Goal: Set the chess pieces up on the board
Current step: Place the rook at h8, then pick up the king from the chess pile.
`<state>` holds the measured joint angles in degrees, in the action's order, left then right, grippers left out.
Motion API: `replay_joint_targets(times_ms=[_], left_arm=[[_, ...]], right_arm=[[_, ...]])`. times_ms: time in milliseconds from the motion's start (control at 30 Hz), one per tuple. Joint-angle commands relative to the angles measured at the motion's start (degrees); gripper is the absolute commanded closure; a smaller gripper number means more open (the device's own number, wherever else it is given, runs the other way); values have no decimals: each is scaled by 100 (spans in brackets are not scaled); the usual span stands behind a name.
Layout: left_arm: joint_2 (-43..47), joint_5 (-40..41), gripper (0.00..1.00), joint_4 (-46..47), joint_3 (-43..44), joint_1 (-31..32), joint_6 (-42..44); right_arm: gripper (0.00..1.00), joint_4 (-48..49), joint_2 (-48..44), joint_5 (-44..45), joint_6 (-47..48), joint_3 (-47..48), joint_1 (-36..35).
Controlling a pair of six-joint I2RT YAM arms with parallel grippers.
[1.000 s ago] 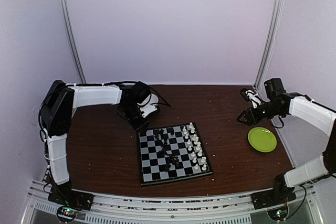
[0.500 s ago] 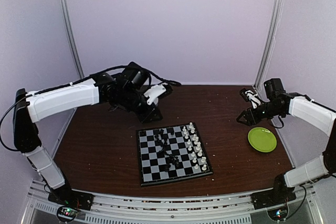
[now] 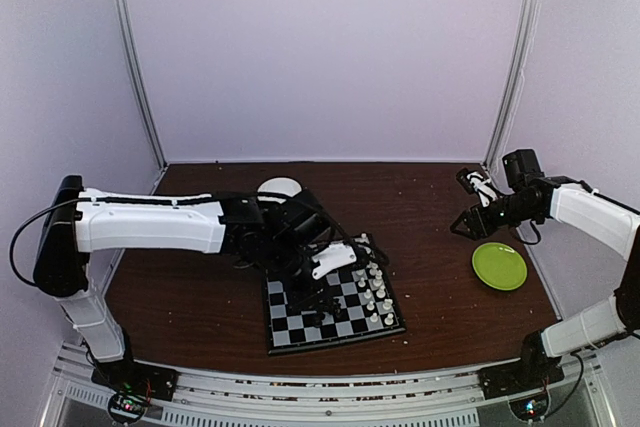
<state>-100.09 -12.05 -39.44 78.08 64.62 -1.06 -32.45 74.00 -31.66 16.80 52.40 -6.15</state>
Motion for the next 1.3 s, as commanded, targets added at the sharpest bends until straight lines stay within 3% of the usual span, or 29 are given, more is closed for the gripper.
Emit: replay_joint_targets(times_ms=[0,933,1267], left_arm=[[-90,249,70,194,-108,112,-239],[-621,799,73,217,-330,121,-197],[-623,809,86,19,-273,121,-86]], right_arm=[[47,-40,-160,27,100,147,-55],[47,-33,-121,64,96,128,-61],[47,-32,-109,72,101,126,-54]])
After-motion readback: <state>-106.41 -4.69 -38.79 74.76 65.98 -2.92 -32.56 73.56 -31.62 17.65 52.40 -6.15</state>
